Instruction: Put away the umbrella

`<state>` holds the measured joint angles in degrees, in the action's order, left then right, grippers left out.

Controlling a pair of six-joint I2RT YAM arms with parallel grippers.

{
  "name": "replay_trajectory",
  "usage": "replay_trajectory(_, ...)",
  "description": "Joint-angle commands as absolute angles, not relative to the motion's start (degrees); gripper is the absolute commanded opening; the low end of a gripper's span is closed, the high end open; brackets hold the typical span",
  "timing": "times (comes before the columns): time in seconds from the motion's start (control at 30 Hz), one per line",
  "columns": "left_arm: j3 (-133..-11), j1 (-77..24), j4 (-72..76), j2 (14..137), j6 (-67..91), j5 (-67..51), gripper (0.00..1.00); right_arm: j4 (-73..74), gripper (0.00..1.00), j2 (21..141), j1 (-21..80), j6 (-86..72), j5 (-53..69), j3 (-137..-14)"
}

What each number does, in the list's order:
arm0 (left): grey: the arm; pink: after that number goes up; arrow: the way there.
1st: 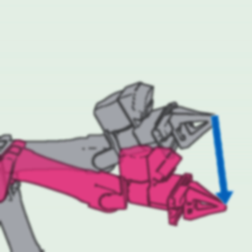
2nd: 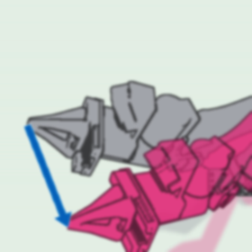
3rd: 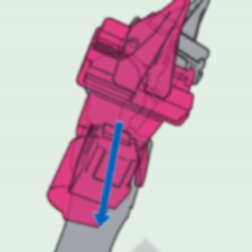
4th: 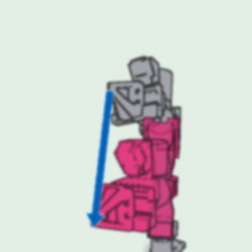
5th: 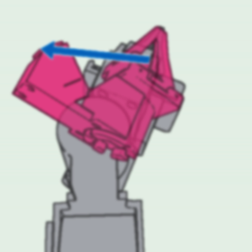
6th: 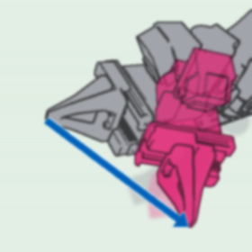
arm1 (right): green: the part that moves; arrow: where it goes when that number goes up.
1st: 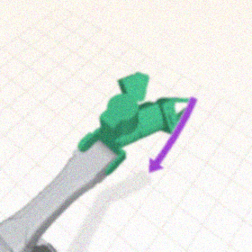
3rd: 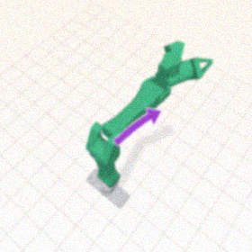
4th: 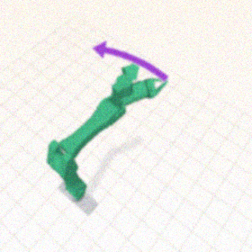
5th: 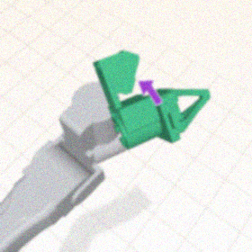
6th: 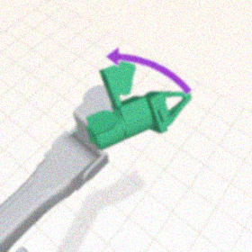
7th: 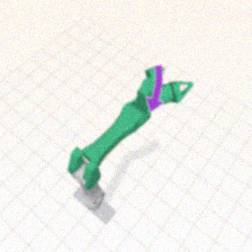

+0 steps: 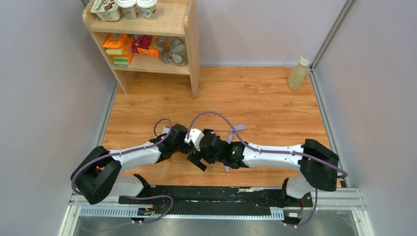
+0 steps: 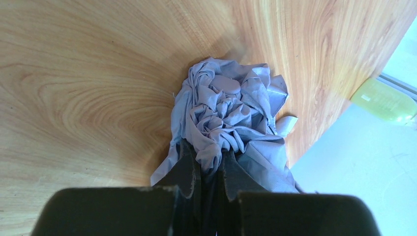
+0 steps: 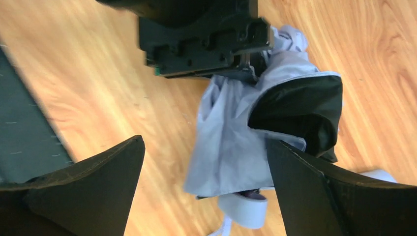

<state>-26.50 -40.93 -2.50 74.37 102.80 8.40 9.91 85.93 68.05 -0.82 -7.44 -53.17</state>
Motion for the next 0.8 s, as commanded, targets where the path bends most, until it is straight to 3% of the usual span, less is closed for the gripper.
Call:
replay_trajectory(0.0,-24.78,-41.48,-20.04,76.82,100.9,7.3,0.0,2.55,1.0,91.21,69.96,7.64,-23.02,-52.29)
replay_trajectory(0.07,-25.22,-41.48,-20.92,76.64,101.25,6.86,0.0,2.29,1.0,94.64,70.75,8.0,-26.96,-53.08)
replay_trajectory(0.17,-26.01,-41.48,-22.23,76.64,102.04,6.07,0.0,3.68,0.91,100.44,71.1,5.55,-32.51,-55.1)
replay_trajectory(0.43,-26.19,-41.48,-23.03,73.31,100.55,8.35,0.0,4.67,0.04,101.78,70.23,-8.24,-22.79,-49.94)
replay_trajectory(0.5,-26.1,-41.48,-22.07,71.72,99.23,9.31,0.0,1.69,0.0,100.9,68.92,-11.5,-16.91,-46.16)
replay_trajectory(0.53,-26.1,-41.48,-21.89,70.07,98.1,9.93,0.06,-2.16,0.0,100.29,68.21,-12.82,-13.39,-44.23)
replay_trajectory(0.67,-25.75,-41.48,-23.9,62.78,96.07,13.53,0.69,-11.67,0.0,99.05,60.58,-17.57,8.12,-37.63)
replay_trajectory(0.7,-25.75,-41.48,-24.25,61.45,95.54,14.93,0.79,-13.52,0.0,99.49,58.03,-18.8,13.66,-36.83)
replay_trajectory(0.77,-25.66,-41.48,-25.05,56.7,94.22,16.95,0.79,-15.11,0.0,100.98,53.98,-20.99,22.29,-36.21)
